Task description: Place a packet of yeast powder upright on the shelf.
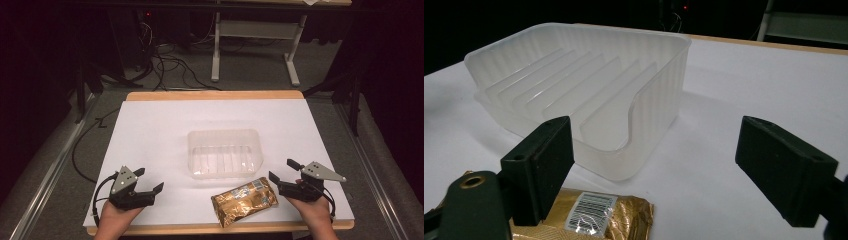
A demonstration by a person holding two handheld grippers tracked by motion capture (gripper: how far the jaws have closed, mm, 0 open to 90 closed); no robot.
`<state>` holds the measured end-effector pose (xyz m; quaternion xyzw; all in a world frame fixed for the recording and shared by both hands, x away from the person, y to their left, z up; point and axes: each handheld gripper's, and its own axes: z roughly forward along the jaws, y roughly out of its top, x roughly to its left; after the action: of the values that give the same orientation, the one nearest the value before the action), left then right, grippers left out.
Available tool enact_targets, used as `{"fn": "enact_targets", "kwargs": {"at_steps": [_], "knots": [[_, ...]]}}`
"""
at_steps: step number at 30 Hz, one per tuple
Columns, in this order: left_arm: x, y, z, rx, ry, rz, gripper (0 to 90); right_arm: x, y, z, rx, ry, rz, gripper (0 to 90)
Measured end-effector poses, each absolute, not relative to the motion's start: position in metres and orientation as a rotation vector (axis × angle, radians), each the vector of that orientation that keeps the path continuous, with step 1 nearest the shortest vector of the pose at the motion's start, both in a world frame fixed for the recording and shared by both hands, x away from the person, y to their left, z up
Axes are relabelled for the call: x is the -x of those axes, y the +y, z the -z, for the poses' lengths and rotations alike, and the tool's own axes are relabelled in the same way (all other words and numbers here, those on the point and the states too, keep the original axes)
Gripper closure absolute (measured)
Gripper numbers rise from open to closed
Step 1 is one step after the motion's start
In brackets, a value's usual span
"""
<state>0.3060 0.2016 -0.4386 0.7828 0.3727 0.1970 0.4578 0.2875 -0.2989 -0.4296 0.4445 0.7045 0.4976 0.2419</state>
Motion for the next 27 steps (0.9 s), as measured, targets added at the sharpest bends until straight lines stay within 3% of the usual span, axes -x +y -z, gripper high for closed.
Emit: {"fn": "enact_targets", "kwargs": {"at_steps": [27], "knots": [[-0.3156, 0.1942, 0.4374, -1.919, 0.924, -0.505, 16.6, -0.2808, -0.3031, 0.4339, -1.272, 1.970, -1.321, 16.0]]}}
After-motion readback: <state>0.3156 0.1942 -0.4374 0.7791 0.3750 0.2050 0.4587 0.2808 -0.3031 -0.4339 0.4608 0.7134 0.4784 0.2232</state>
